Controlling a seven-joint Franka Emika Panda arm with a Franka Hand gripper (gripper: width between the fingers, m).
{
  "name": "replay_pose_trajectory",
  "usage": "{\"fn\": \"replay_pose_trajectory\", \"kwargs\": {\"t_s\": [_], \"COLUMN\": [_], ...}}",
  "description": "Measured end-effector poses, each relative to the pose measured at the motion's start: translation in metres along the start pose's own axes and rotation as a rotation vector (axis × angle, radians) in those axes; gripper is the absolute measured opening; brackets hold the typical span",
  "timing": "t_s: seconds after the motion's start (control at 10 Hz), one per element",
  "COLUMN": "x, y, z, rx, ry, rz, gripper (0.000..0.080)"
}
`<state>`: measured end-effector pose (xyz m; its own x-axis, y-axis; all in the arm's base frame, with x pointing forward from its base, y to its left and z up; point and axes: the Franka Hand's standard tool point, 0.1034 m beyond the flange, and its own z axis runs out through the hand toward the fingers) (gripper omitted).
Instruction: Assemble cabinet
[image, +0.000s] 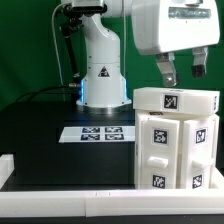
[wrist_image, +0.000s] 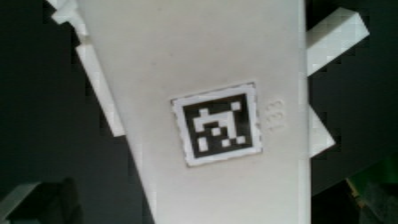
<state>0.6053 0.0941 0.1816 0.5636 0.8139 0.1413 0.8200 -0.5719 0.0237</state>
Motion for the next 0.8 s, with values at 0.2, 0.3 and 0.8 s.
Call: {"fn": "replay_pose_trajectory", "kwargs": {"t_s": [0.2,0.3,0.8], "x": [-0.006,-0.008,-0.011], "y": [0.0,-0.001,-0.003], "z": [0.008,0.013,0.022], "rx": [0.001,-0.004,-0.004], "ry": [-0.003,-0.001,-0.004], "rz": [-0.093,-0.077,-0.075], "gripper": [0.0797,0.0797,0.0759]}}
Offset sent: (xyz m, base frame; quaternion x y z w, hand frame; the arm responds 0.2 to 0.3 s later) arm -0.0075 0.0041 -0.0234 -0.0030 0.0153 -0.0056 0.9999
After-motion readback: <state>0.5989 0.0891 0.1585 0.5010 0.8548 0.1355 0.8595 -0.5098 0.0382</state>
